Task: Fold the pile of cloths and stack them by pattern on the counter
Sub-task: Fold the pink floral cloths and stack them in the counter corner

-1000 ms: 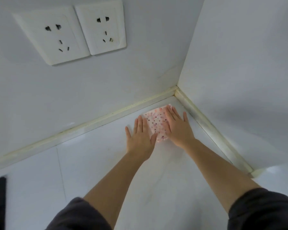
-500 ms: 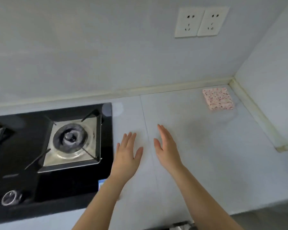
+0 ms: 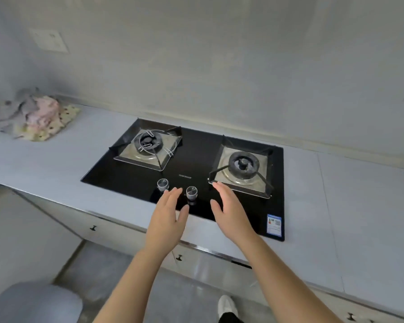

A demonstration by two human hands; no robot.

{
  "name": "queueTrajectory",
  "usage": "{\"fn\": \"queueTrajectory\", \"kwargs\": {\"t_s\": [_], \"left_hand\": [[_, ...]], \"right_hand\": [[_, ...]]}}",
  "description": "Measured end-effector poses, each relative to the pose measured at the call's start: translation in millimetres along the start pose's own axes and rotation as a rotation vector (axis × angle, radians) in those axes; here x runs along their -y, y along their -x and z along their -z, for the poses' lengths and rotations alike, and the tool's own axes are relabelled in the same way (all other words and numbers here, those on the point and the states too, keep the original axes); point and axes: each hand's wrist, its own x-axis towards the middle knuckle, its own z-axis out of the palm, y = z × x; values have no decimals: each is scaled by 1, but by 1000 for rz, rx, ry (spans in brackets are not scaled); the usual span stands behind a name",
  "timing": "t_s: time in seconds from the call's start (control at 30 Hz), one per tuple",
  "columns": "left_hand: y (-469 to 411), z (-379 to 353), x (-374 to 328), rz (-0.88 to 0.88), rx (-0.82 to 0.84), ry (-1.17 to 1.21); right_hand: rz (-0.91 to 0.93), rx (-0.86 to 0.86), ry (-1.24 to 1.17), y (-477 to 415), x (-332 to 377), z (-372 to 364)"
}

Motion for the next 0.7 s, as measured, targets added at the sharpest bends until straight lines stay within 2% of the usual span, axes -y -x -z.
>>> {"fn": "queueTrajectory", "kwargs": {"t_s": [0.3,0.6,0.7], "left_hand": [[-18,72,67,133,-41,-3],[-109,136,168,170,-13,-82],[-141,166,196,160,-59,-83]], "right_hand": [[40,129,10,-48,60,-78],[57,199,-39,-157,111,-170],[87,221,-36,-198,138,-191]]}}
